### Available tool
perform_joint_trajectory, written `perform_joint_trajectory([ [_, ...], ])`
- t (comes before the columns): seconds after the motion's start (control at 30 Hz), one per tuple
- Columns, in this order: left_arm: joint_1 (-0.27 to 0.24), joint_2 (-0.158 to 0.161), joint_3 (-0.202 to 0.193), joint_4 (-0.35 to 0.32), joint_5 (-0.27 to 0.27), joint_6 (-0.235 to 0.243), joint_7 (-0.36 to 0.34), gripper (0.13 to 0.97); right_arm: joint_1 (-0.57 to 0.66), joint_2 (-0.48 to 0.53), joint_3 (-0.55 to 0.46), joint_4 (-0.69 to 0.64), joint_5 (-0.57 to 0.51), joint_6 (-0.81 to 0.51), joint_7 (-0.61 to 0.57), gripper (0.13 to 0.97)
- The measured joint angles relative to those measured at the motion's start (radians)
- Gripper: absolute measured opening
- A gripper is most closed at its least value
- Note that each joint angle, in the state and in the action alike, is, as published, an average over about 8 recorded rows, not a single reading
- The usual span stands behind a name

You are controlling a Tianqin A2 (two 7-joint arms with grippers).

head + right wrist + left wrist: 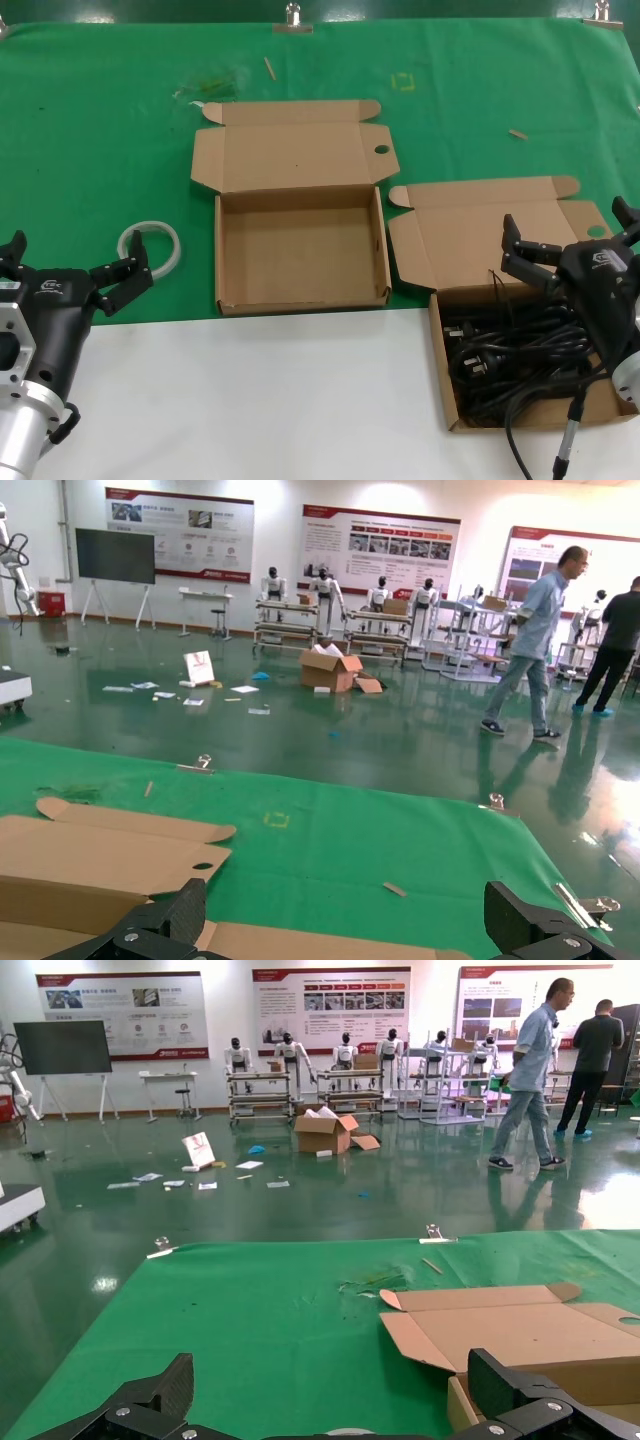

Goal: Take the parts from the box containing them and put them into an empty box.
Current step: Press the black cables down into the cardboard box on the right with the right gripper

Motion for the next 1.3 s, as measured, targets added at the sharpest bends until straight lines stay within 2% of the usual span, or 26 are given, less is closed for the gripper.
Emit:
perform_joint_trajectory([
  [0.3,0.0,0.0,0.0,0.0,0.0,0.0,0.0,0.952,0.0,0.0,0.0,0.0,0.0,0.0,0.0,0.966],
  [0.6,0.0,0.0,0.0,0.0,0.0,0.0,0.0,0.876,0.0,0.0,0.0,0.0,0.0,0.0,0.0,0.966],
  [0.9,0.0,0.0,0.0,0.0,0.0,0.0,0.001,0.734,-0.002,0.005,-0.007,0.002,0.001,0.006,0.002,0.966],
  [1.17,0.0,0.0,0.0,0.0,0.0,0.0,0.001,0.527,-0.005,0.024,-0.032,0.004,0.006,0.028,0.007,0.966],
  [1.2,0.0,0.0,0.0,0.0,0.0,0.0,0.001,0.527,-0.004,0.028,-0.036,0.004,0.008,0.03,0.008,0.966],
  [1.3,0.0,0.0,0.0,0.0,0.0,0.0,0.001,0.454,-0.002,0.042,-0.052,0.005,0.015,0.037,0.012,0.966],
])
